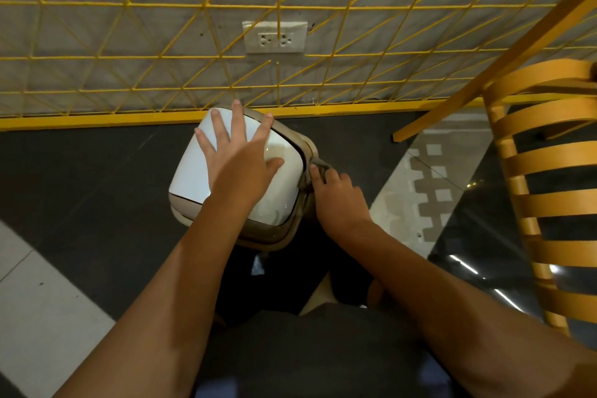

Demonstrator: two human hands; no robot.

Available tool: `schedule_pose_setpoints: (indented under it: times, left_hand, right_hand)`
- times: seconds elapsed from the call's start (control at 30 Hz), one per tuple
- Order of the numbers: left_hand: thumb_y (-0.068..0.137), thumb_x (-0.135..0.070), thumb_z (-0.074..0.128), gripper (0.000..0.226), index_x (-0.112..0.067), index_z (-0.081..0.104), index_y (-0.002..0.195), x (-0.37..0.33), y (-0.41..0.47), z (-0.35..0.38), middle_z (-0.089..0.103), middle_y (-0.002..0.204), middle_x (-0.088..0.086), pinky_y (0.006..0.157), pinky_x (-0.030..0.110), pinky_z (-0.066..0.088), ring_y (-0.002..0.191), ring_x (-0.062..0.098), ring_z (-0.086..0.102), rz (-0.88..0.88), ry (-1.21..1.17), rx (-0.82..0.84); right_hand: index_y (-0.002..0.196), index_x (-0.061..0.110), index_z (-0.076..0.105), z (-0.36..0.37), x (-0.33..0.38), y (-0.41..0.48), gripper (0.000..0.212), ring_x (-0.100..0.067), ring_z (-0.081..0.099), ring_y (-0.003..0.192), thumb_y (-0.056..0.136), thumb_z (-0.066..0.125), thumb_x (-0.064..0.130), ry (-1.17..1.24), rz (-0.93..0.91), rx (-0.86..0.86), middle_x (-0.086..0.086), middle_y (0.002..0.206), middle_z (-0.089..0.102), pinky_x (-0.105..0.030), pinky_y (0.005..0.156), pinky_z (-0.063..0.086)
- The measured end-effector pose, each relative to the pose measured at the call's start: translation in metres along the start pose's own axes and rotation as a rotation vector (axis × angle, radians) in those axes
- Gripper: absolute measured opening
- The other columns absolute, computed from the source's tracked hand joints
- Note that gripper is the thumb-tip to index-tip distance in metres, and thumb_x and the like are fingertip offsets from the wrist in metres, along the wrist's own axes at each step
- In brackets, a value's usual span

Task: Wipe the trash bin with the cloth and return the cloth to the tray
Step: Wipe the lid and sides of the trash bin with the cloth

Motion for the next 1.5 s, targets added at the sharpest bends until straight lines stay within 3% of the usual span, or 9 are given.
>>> schedule_pose_setpoints:
  times: [0.47, 0.73, 0.87, 0.93, 1.07, 1.13, 1.2, 1.3, 1.5]
  left_hand:
    - [0.087, -0.051, 0.049, 0.071, -0.032, 0.015, 0.146, -0.001, 0.001, 0.000, -0.001, 0.156, 0.013, 0.110, 0.060, 0.003, 0.141, 0.041, -0.002, 0.015, 0.021, 0.027]
    - [0.080, -0.034, 0.068, 0.062, -0.034, 0.043, 0.135, 0.006, 0.003, -0.011, 0.015, 0.155, 0.006, 0.110, 0.059, -0.004, 0.143, 0.033, 0.000, 0.248, -0.180, 0.056]
    - [0.088, -0.033, 0.059, 0.053, -0.036, 0.039, 0.137, 0.013, 0.004, -0.016, 0.008, 0.157, 0.002, 0.112, 0.052, -0.009, 0.144, 0.028, -0.004, 0.222, -0.320, 0.029]
    - [0.091, -0.037, 0.052, 0.052, -0.034, 0.033, 0.140, 0.023, 0.005, -0.023, 0.005, 0.157, 0.002, 0.112, 0.047, -0.010, 0.144, 0.027, -0.005, 0.116, -0.370, -0.049]
    - [0.094, -0.046, 0.037, 0.063, -0.021, 0.015, 0.148, 0.039, 0.006, -0.016, 0.007, 0.157, 0.007, 0.113, 0.050, -0.006, 0.144, 0.029, -0.005, -0.079, -0.248, -0.035]
    - [0.094, -0.048, 0.035, 0.066, -0.016, 0.014, 0.148, 0.040, 0.005, -0.010, 0.012, 0.156, 0.008, 0.114, 0.049, -0.003, 0.144, 0.027, 0.000, -0.087, -0.231, -0.024]
    - [0.094, -0.047, 0.036, 0.065, -0.017, 0.016, 0.147, 0.041, 0.004, -0.008, 0.017, 0.155, 0.006, 0.115, 0.044, -0.001, 0.144, 0.024, 0.005, -0.075, -0.264, -0.047]
    - [0.094, -0.047, 0.038, 0.064, -0.018, 0.019, 0.147, 0.042, 0.006, -0.008, 0.020, 0.154, 0.005, 0.115, 0.042, 0.001, 0.143, 0.022, 0.009, -0.062, -0.272, -0.078]
    - [0.093, -0.046, 0.040, 0.063, -0.020, 0.018, 0.147, 0.042, 0.006, -0.006, 0.019, 0.155, 0.004, 0.115, 0.041, 0.000, 0.143, 0.021, 0.009, -0.072, -0.268, -0.088]
  right_hand:
    - [0.149, 0.016, 0.004, -0.014, -0.005, 0.013, 0.063, -0.034, 0.035, 0.125, 0.096, 0.038, 0.012, -0.003, -0.001, 0.033, -0.017, 0.147, 0.026, -0.043, 0.096, 0.042]
    - [0.149, 0.024, 0.009, 0.020, 0.017, -0.031, 0.065, -0.032, 0.034, 0.130, 0.094, 0.041, 0.011, 0.245, -0.004, 0.208, -0.014, 0.147, 0.027, -0.043, 0.105, 0.035]
    - [0.138, 0.015, 0.039, -0.003, -0.001, -0.031, 0.043, -0.024, 0.054, 0.099, 0.095, 0.036, 0.012, 0.554, 0.068, 0.049, -0.014, 0.123, 0.053, -0.025, 0.080, 0.040]
    - [0.132, 0.010, 0.046, -0.016, -0.015, -0.026, 0.039, -0.028, 0.056, 0.101, 0.093, 0.039, 0.012, 0.713, 0.149, -0.067, -0.016, 0.118, 0.057, -0.026, 0.080, 0.040]
    - [0.131, 0.009, 0.045, -0.030, -0.006, -0.013, 0.037, -0.026, 0.046, 0.096, 0.096, 0.039, 0.016, 0.914, 0.159, -0.107, -0.009, 0.117, 0.034, -0.011, 0.076, 0.027]
    - [0.133, 0.008, 0.044, -0.036, 0.012, -0.008, 0.038, -0.027, 0.042, 0.113, 0.096, 0.038, 0.013, 0.900, 0.078, -0.134, -0.012, 0.126, 0.031, -0.009, 0.089, 0.025]
    - [0.134, 0.006, 0.043, -0.040, 0.024, -0.003, 0.039, -0.029, 0.037, 0.126, 0.096, 0.035, 0.008, 0.846, 0.028, -0.175, -0.014, 0.140, 0.035, -0.025, 0.107, 0.024]
    - [0.138, 0.013, 0.040, -0.046, 0.028, 0.011, 0.044, -0.027, 0.035, 0.131, 0.095, 0.033, 0.007, 0.825, 0.024, -0.204, -0.005, 0.145, 0.041, -0.043, 0.112, 0.027]
    - [0.139, 0.005, 0.039, -0.081, 0.059, 0.047, 0.046, -0.026, 0.039, 0.132, 0.093, 0.037, -0.001, 0.812, -0.156, -0.229, -0.013, 0.142, 0.043, -0.022, 0.104, 0.026]
Point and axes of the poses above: each hand's wrist, its own y-axis towards the middle knuckle, its own z-axis out of the palm, x = y × z, the point moved 9 cm from there along y, towards the middle knuckle
